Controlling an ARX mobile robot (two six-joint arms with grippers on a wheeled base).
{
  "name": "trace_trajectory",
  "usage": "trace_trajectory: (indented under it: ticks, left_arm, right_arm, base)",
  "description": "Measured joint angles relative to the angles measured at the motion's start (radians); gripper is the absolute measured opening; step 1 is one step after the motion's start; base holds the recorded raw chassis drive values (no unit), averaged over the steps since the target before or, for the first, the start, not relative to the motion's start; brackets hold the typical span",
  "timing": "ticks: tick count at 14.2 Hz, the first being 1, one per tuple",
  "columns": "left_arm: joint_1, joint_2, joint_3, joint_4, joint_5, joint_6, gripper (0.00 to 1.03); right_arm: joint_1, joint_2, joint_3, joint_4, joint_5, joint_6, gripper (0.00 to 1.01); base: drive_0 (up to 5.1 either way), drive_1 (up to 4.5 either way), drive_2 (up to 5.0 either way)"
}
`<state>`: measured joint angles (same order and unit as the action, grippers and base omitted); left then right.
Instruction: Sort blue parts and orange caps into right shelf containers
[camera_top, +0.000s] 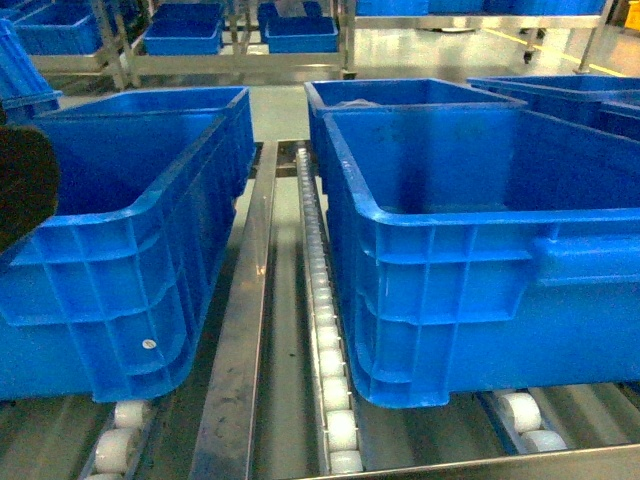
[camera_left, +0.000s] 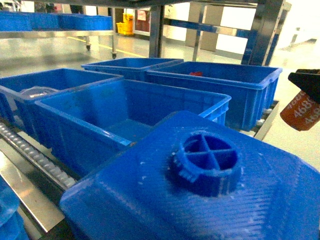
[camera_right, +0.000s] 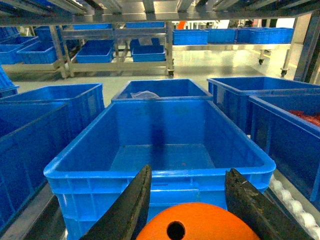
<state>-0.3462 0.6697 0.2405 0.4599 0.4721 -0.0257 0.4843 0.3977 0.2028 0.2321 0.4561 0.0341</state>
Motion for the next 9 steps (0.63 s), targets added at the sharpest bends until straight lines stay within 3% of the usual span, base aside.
trace_trajectory:
  ticks: [5,9]
  left_arm:
    - [-0.012,0.095,0.012,0.09,-0.118,0.006,0.59]
    - [-0.007,0.174,0.042,0.143,-0.16,0.005,0.59]
  right_arm:
    - [0.0,0.0,0.0,0.0,0.0,0.0,0.4]
    - [0.0,0.0,0.0,0.0,0.0,0.0,0.4]
  base:
    - [0.0,0.0,0.0]
    - [0.0,0.0,0.0]
